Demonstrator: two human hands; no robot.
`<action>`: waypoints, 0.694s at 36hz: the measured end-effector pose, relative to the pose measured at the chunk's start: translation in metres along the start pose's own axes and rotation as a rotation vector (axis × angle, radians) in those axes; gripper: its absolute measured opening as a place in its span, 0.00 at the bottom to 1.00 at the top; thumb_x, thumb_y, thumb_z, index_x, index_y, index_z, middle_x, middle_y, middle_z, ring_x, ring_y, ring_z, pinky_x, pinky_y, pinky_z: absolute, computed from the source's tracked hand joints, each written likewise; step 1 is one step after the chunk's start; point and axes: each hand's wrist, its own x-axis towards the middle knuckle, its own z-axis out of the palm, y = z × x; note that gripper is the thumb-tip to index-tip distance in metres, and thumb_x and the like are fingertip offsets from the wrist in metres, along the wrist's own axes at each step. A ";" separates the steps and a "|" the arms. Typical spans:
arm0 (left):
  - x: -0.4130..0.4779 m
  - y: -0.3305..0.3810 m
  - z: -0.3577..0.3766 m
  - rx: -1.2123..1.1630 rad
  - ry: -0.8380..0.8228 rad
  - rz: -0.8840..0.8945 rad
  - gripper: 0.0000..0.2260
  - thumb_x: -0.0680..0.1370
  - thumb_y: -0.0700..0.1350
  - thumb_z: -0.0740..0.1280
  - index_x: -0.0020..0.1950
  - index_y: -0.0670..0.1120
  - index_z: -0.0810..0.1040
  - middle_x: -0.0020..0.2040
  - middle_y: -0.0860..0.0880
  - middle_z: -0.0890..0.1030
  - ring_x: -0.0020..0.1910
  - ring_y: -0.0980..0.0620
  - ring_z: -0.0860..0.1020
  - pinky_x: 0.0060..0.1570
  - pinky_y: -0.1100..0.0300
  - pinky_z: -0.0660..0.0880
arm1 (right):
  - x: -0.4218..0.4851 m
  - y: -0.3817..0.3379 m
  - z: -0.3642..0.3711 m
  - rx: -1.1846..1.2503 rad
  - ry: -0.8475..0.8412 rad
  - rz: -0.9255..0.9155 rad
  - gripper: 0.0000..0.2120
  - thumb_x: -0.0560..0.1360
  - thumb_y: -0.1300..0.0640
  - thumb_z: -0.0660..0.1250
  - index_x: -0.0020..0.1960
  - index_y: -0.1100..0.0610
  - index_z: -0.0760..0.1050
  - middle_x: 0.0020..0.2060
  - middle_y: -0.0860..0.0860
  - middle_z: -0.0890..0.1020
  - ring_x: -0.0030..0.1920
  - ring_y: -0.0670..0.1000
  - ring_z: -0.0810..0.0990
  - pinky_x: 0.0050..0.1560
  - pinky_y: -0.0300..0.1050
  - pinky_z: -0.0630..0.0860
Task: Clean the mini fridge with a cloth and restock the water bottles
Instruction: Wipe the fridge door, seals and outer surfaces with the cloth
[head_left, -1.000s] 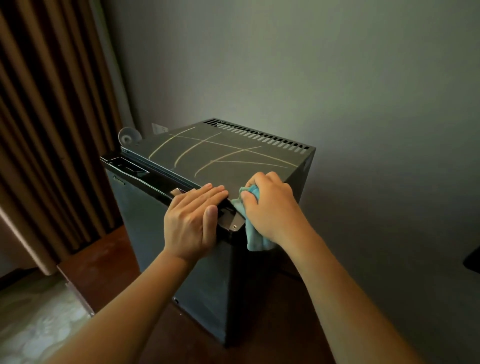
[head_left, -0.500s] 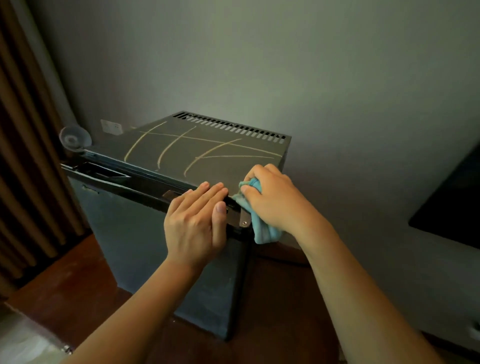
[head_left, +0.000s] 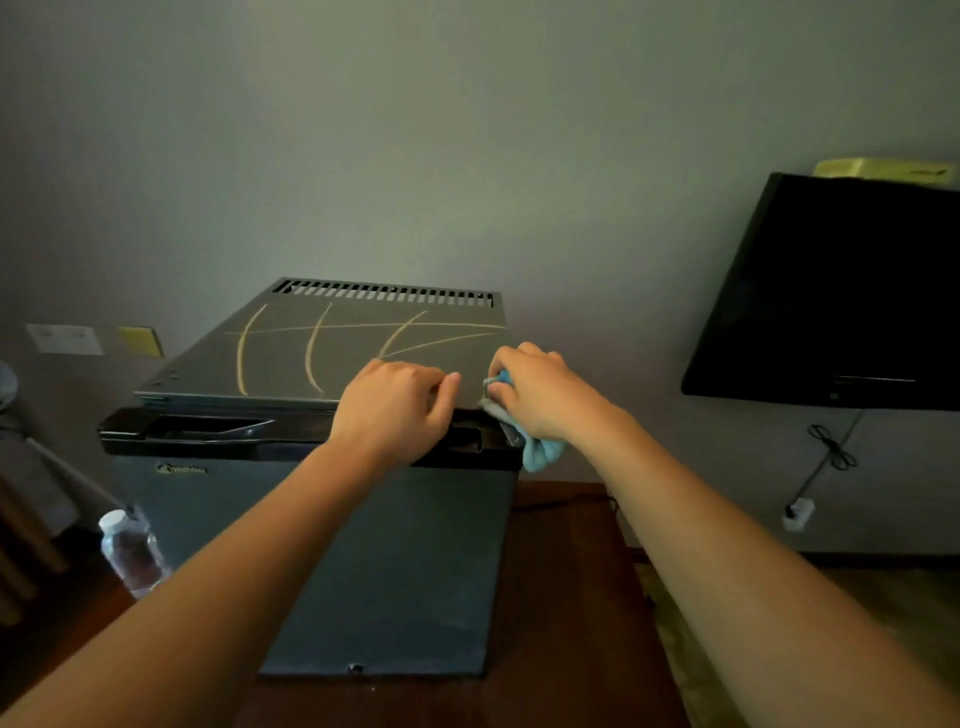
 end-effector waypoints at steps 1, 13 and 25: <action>0.006 -0.007 0.002 0.001 -0.020 0.036 0.20 0.82 0.49 0.64 0.31 0.48 0.70 0.30 0.48 0.78 0.35 0.39 0.78 0.40 0.54 0.64 | 0.003 0.002 -0.002 0.009 -0.001 -0.013 0.05 0.84 0.48 0.58 0.55 0.48 0.70 0.54 0.49 0.68 0.59 0.55 0.67 0.53 0.52 0.69; 0.060 -0.038 0.030 0.002 -0.189 0.151 0.14 0.82 0.53 0.60 0.59 0.50 0.83 0.52 0.51 0.85 0.54 0.46 0.81 0.59 0.51 0.71 | 0.085 0.011 -0.009 0.165 0.216 -0.008 0.14 0.79 0.49 0.69 0.61 0.53 0.71 0.56 0.54 0.78 0.56 0.56 0.76 0.47 0.46 0.67; 0.054 -0.048 0.026 -0.211 -0.307 0.350 0.15 0.83 0.54 0.61 0.57 0.51 0.85 0.57 0.56 0.84 0.57 0.54 0.81 0.57 0.52 0.76 | 0.072 0.029 0.014 0.057 0.071 0.076 0.12 0.81 0.44 0.62 0.64 0.41 0.70 0.54 0.49 0.65 0.60 0.57 0.71 0.55 0.49 0.69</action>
